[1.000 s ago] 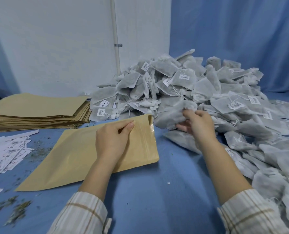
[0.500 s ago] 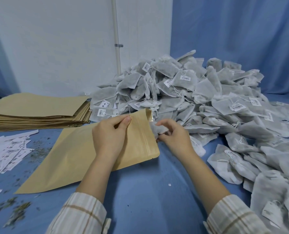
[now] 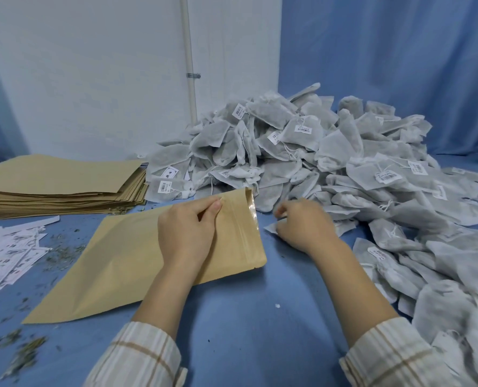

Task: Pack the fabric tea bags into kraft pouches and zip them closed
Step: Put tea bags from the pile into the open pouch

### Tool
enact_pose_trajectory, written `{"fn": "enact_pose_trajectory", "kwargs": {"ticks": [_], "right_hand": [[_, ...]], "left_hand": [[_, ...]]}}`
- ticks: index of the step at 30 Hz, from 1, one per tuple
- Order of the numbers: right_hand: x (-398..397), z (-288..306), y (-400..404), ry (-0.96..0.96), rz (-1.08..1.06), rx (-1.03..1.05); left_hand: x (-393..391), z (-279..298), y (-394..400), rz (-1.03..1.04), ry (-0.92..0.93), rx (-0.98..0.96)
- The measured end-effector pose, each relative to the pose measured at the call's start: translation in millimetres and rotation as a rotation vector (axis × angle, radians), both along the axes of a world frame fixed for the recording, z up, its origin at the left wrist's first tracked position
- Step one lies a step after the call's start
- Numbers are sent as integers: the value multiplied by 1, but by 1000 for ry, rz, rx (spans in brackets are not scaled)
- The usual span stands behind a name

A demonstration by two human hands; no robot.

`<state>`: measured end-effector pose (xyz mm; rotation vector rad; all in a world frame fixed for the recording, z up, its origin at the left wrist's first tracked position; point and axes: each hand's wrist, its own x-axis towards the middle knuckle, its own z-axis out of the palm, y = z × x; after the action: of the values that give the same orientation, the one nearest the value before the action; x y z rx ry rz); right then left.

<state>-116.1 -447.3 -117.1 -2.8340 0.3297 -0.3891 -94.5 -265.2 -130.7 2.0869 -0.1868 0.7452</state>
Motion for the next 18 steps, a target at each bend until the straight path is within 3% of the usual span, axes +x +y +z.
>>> {"fn": "enact_pose_trajectory", "kwargs": {"ticks": [3, 5, 7, 10, 13, 16, 18], "right_hand": [[-2, -12, -5, 270, -107, -189], [0, -19, -2, 219, -86, -198], [3, -16, -2, 50, -69, -86], [3, 0, 1, -232, -35, 351], [-3, 15, 9, -386, 36, 856], [-14, 19, 21, -359, 123, 1424], [-22, 15, 30, -255, 201, 1538]], "left_hand": [[-3, -2, -2, -7, -4, 49], [-4, -2, -3, -15, 7, 49], [-4, -2, -3, -6, 17, 35], [-4, -1, -2, 2, 20, 26], [-6, 2, -1, 12, 25, 6], [-12, 4, 2, 36, 22, -19], [-18, 7, 2, 35, 4, -40]]}}
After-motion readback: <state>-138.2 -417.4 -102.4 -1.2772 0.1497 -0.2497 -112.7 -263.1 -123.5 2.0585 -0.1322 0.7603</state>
